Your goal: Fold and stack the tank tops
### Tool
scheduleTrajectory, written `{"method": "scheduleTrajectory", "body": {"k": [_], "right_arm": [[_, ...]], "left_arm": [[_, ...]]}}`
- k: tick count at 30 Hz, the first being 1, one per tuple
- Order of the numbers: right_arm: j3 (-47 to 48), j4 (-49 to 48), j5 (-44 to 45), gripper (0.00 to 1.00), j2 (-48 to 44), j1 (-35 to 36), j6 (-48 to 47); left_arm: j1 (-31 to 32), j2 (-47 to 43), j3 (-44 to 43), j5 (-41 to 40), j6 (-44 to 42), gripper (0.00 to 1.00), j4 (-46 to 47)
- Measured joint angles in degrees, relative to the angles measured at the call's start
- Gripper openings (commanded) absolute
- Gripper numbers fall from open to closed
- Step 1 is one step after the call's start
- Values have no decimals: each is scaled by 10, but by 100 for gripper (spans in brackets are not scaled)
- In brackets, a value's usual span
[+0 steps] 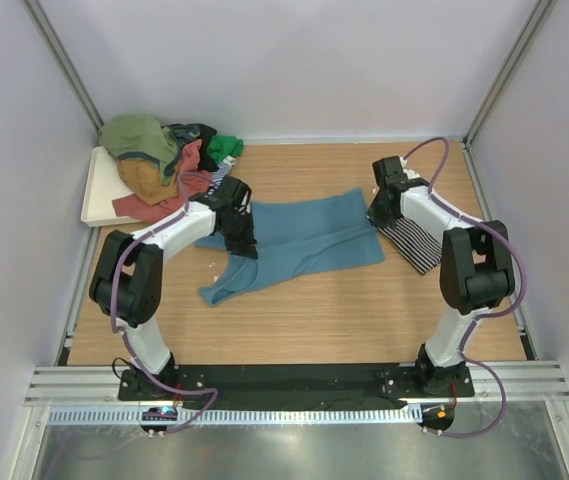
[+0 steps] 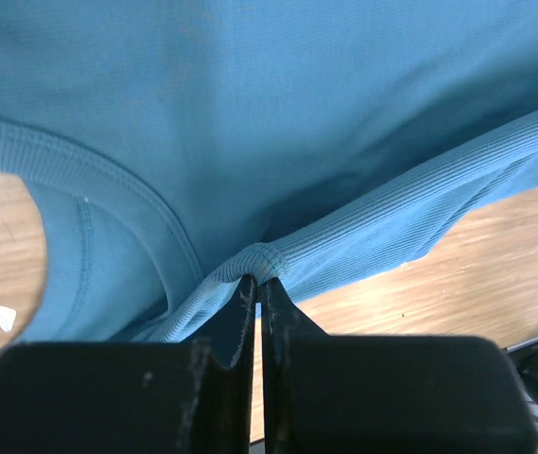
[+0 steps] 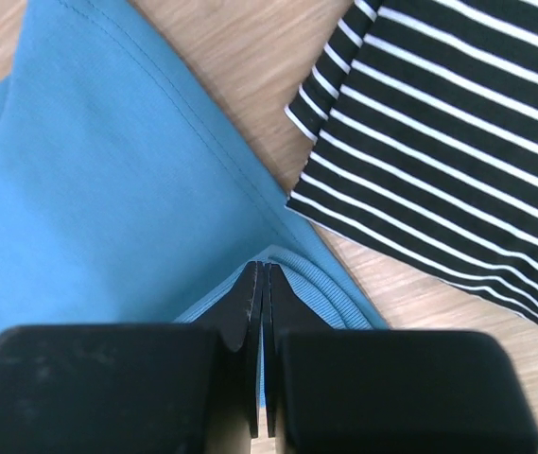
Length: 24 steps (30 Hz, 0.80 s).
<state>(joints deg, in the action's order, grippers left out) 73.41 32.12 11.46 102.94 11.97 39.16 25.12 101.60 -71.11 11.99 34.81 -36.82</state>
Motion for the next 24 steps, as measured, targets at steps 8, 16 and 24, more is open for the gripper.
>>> {"method": "scheduleTrajectory", "body": {"k": [8, 16, 24], "right_arm": [[27, 0, 10, 1, 26, -1, 1], [41, 0, 26, 2, 56, -2, 7], [49, -22, 29, 45, 65, -2, 15]], "left_arm": [[-4, 46, -43, 1, -11, 0, -8], [-10, 81, -89, -3, -21, 9, -20], [-13, 84, -116, -26, -25, 52, -26]]}}
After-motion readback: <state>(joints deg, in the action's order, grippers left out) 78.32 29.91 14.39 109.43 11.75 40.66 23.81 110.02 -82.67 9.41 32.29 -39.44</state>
